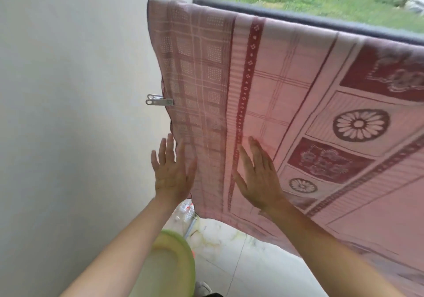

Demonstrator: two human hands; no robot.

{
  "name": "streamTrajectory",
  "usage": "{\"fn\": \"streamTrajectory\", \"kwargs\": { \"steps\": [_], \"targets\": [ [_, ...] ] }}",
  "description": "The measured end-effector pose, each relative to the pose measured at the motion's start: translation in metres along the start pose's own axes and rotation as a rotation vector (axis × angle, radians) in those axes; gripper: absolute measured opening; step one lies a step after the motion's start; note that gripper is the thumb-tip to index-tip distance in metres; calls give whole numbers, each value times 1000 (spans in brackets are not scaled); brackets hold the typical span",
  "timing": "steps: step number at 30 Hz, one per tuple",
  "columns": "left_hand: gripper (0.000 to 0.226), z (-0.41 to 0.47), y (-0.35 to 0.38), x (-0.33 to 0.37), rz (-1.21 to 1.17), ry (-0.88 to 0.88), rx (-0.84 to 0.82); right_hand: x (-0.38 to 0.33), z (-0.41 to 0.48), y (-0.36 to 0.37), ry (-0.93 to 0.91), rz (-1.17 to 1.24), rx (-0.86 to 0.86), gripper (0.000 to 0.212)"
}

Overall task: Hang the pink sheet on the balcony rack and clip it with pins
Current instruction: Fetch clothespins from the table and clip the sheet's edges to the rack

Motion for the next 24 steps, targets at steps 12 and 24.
{"fn": "streamTrajectory", "kwargs": {
  "steps": [12, 24],
  "targets": [
    [62, -101, -26, 305, -91, 521, -33, 157, -254, -208, 555, -189, 152, 72],
    [68, -350, -31, 577, -308, 1095, -100, 193, -587, -362, 1103, -397, 299, 74]
  ]
}}
Point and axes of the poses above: each hand's wrist, its own z-axis towards the middle knuckle, its own y-axis out of the palm, x = y × z, the point moved 8 cm from there along z, towards the middle knuckle, and after that the axes turned 6 degrees about -y, right-handed, at the moved point
